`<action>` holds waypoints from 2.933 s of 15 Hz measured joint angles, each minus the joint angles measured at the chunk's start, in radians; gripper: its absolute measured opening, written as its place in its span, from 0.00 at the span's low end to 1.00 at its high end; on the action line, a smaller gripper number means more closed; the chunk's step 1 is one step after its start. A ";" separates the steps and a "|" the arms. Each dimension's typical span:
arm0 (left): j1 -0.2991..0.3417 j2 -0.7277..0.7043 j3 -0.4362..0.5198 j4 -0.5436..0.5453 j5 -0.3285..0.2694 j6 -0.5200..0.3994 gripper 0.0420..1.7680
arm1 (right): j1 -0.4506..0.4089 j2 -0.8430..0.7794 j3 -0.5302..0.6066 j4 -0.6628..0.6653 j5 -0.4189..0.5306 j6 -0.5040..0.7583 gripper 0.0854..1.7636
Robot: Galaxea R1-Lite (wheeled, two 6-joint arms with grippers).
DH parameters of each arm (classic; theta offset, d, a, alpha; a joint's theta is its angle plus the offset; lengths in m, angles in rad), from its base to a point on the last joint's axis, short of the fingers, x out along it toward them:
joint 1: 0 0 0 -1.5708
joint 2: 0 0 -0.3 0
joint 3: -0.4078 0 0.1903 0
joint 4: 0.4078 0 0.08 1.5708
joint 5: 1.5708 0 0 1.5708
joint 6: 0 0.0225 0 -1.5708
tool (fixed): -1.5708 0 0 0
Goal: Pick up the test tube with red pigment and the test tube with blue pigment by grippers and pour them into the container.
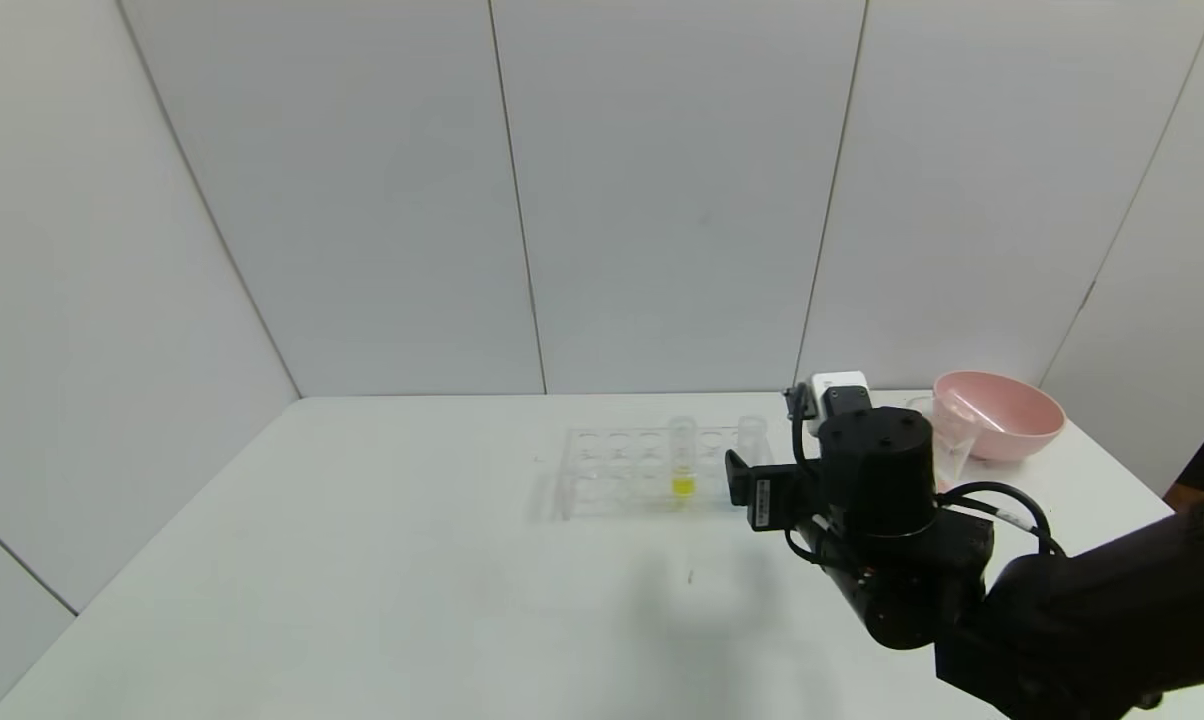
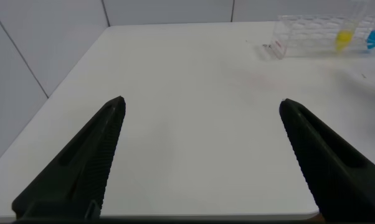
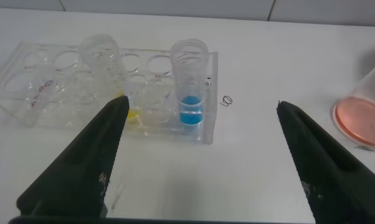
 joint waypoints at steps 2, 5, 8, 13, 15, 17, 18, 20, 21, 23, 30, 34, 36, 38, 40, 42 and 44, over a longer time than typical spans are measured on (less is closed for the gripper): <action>0.000 0.000 0.000 0.000 0.000 0.000 1.00 | -0.007 0.048 -0.035 -0.008 0.001 0.000 0.96; 0.000 0.000 0.000 0.000 0.000 0.000 1.00 | -0.022 0.112 -0.095 -0.026 -0.001 -0.002 0.96; 0.000 0.000 0.000 0.000 0.000 0.000 1.00 | -0.033 0.160 -0.152 -0.024 -0.003 -0.006 0.96; 0.000 0.000 0.000 0.000 0.000 0.000 1.00 | -0.041 0.202 -0.201 -0.018 -0.003 -0.012 0.96; 0.000 0.000 0.000 0.000 0.000 0.000 1.00 | -0.047 0.208 -0.208 -0.018 -0.003 -0.014 0.96; 0.000 0.000 0.000 0.000 0.000 0.000 1.00 | -0.053 0.210 -0.213 -0.020 -0.002 -0.026 0.96; 0.000 0.000 0.000 0.000 0.000 0.000 1.00 | -0.055 0.211 -0.215 -0.021 -0.001 -0.030 0.96; 0.000 0.000 0.000 0.000 0.000 0.000 1.00 | -0.057 0.211 -0.217 -0.023 -0.002 -0.033 0.96; 0.000 0.000 0.000 0.000 0.000 0.000 1.00 | -0.057 0.211 -0.217 -0.023 -0.002 -0.033 0.93; 0.000 0.000 0.000 0.000 0.000 0.000 1.00 | -0.057 0.210 -0.217 -0.023 -0.003 -0.033 0.73; 0.000 0.000 0.000 0.000 0.000 0.000 1.00 | -0.049 0.207 -0.208 -0.024 -0.002 -0.031 0.24; 0.000 0.000 0.000 0.000 0.000 0.000 1.00 | -0.049 0.206 -0.207 -0.026 -0.003 -0.031 0.24; 0.000 0.000 0.000 0.000 0.000 0.000 1.00 | -0.050 0.204 -0.207 -0.023 -0.004 -0.033 0.24; 0.000 0.000 0.000 0.000 0.000 0.000 1.00 | -0.051 0.190 -0.209 -0.023 -0.004 -0.064 0.24; 0.000 0.000 0.000 0.000 0.000 0.000 1.00 | -0.051 0.166 -0.212 -0.021 -0.004 -0.095 0.24; 0.000 0.000 0.000 0.000 0.000 0.000 1.00 | -0.050 0.137 -0.217 -0.010 -0.003 -0.132 0.24; 0.000 0.000 0.000 0.000 0.000 0.000 1.00 | -0.052 0.105 -0.224 -0.005 -0.003 -0.167 0.24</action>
